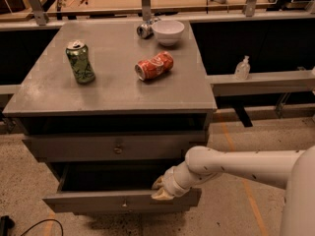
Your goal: Open middle drawer
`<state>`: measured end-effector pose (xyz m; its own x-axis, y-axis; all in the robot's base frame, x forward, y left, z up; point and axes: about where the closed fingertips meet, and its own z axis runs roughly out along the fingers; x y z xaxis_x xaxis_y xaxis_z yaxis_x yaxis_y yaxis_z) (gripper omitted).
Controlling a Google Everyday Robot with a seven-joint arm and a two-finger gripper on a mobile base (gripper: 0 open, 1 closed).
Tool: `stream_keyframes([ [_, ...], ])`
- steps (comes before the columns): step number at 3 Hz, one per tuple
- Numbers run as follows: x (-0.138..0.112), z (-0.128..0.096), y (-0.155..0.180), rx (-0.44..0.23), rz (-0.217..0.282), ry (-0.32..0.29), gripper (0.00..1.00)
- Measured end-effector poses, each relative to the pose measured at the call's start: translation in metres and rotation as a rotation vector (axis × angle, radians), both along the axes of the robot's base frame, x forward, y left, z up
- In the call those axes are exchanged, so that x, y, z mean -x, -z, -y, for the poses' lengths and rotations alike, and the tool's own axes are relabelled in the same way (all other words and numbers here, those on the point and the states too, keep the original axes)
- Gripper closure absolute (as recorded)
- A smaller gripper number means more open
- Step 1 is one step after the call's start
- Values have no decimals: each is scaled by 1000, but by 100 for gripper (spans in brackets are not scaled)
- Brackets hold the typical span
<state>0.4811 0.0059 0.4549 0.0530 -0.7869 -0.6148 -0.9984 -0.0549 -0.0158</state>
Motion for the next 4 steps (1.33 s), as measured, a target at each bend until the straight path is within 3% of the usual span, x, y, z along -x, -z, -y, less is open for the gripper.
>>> stream_keyframes([
  [1,0,0,1,0,0,0,35],
  [2,10,1,-6,-34,-32,17,12],
  [3,18,2,-11,-66,-62,38,0],
  [4,23,4,-5,-81,-86,63,0],
])
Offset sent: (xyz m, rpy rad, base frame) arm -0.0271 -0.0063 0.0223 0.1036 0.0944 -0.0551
